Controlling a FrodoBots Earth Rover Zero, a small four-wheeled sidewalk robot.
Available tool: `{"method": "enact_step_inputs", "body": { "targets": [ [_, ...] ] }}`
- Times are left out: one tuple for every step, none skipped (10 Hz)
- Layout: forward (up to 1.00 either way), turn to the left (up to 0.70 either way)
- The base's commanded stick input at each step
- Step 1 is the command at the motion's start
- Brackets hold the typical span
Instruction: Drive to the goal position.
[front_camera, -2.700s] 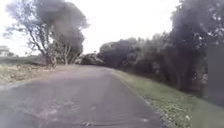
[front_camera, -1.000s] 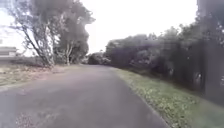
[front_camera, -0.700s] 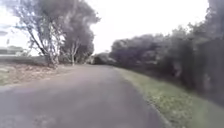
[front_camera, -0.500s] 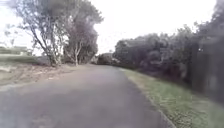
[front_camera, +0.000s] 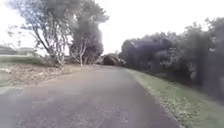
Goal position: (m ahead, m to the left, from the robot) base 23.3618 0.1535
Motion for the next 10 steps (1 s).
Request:
{"method": "enact_step_inputs", "body": {
  "targets": [
    [0.70, 0.00],
    [0.70, 0.00],
    [0.69, 0.00],
    [0.69, 0.00],
    [0.69, 0.00],
    [0.68, 0.00],
    [0.68, 0.00],
    [0.67, 0.00],
    [0.66, 0.00],
    [0.65, 0.00]
  ]
}}
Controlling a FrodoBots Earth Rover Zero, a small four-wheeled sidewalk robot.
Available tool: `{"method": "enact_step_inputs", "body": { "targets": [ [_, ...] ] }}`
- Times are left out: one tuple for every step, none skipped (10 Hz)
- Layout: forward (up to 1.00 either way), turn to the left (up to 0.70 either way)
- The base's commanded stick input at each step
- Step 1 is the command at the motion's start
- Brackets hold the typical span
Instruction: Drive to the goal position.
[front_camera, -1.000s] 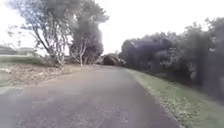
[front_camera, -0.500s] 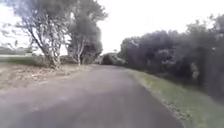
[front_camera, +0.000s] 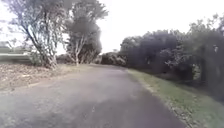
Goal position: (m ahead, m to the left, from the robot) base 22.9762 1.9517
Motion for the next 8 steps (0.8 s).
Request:
{"method": "enact_step_inputs", "body": {
  "targets": [
    [0.63, 0.00],
    [0.63, 0.00],
    [0.66, 0.00],
    [0.69, 0.19],
    [0.70, 0.35],
    [0.70, 0.35],
    [0.70, 0.35],
    [0.70, 0.35]
  ]
}}
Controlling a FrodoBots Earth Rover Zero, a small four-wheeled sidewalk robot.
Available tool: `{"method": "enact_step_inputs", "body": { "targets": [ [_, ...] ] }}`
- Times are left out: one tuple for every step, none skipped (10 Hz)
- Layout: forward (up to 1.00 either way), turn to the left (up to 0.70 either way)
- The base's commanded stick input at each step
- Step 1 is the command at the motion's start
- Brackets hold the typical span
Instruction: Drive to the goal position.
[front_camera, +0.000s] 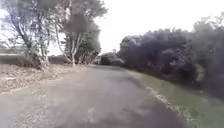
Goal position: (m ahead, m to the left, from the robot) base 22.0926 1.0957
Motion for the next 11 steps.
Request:
{"method": "enact_step_inputs", "body": {
  "targets": [
    [0.70, 0.35],
    [0.70, 0.35],
    [0.70, 0.35],
    [0.70, 0.35],
    [0.70, 0.33],
    [0.70, 0.24],
    [0.70, 0.17],
    [0.70, 0.11],
    [0.70, 0.05],
    [0.70, 0.02],
    [0.70, 0.02]
  ]
}}
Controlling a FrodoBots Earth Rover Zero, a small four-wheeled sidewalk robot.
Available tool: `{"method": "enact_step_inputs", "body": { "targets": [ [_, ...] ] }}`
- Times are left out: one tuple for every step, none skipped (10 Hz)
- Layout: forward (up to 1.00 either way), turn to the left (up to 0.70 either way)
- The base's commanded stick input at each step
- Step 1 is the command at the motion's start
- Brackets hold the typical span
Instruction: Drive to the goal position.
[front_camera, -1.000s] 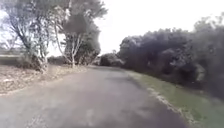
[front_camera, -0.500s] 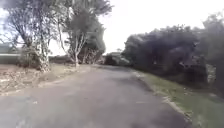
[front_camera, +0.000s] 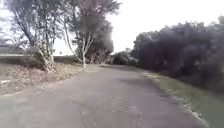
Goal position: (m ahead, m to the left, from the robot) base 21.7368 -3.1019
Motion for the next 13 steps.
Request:
{"method": "enact_step_inputs", "body": {
  "targets": [
    [0.70, 0.02],
    [0.70, 0.02],
    [0.70, 0.02],
    [0.70, 0.02],
    [0.70, 0.02],
    [0.70, 0.02],
    [0.70, 0.02],
    [0.70, 0.02],
    [0.70, 0.02],
    [0.70, 0.01],
    [0.70, 0.01],
    [0.70, 0.00],
    [0.70, 0.00]
  ]
}}
